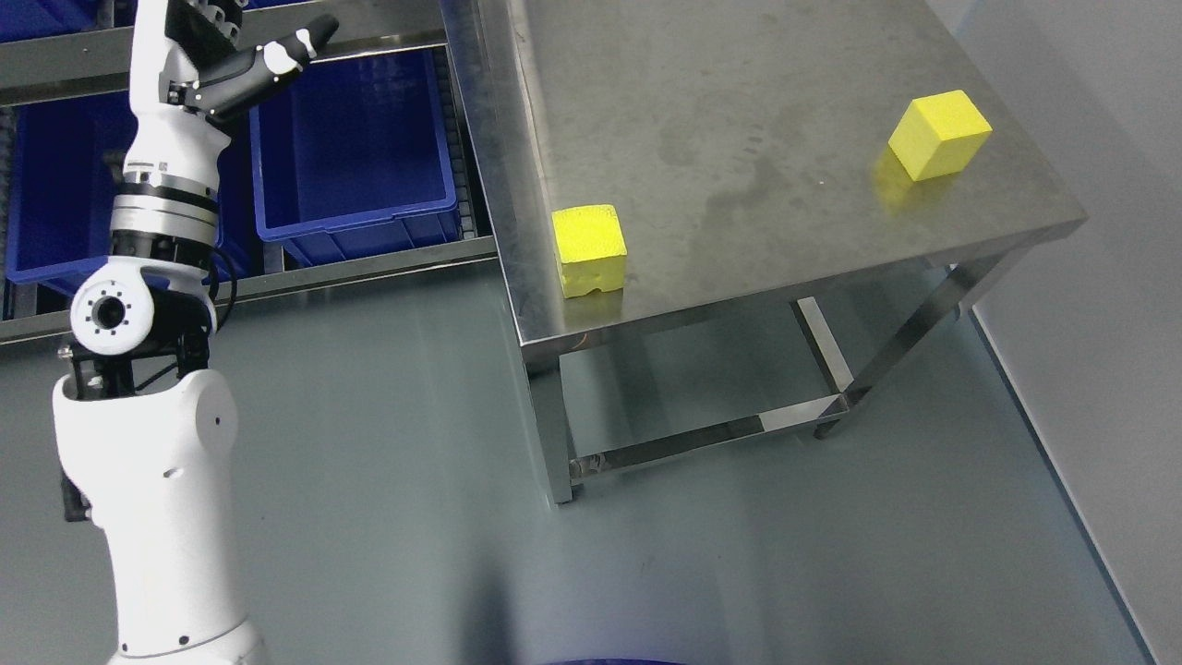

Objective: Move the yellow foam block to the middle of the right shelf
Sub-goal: 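Raise the left hand and swing it toward the nearer yellow foam cube, then reach the left hand down around the nearer yellow cube on the table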

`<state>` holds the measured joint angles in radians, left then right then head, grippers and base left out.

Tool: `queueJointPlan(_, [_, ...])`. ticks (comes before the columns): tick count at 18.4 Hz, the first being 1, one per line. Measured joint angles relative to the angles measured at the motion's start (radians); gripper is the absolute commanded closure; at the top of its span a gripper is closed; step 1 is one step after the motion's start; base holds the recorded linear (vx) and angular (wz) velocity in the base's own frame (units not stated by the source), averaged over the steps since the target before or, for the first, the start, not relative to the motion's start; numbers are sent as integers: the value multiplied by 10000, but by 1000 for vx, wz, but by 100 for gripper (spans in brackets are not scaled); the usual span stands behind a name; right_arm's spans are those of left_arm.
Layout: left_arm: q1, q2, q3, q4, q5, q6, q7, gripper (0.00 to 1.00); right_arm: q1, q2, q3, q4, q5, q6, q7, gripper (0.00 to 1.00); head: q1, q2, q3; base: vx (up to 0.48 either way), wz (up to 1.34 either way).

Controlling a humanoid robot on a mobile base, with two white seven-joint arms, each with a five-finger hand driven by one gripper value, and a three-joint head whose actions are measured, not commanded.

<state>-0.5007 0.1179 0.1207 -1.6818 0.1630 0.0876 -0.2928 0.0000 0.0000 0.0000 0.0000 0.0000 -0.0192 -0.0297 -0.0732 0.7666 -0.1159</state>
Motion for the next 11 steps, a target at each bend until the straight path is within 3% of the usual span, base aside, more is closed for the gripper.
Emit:
queueJointPlan(5, [-340,749,-987,179,-865,-44,-2318,1,0,0,0,0,0,0,0,0,0,0,0,0,-3])
queueJointPlan(11, [-659,1130,-2723,856,-1915,-145,-3156,1,0,0,0,0,0,0,0,0,0,0,0,0,-4])
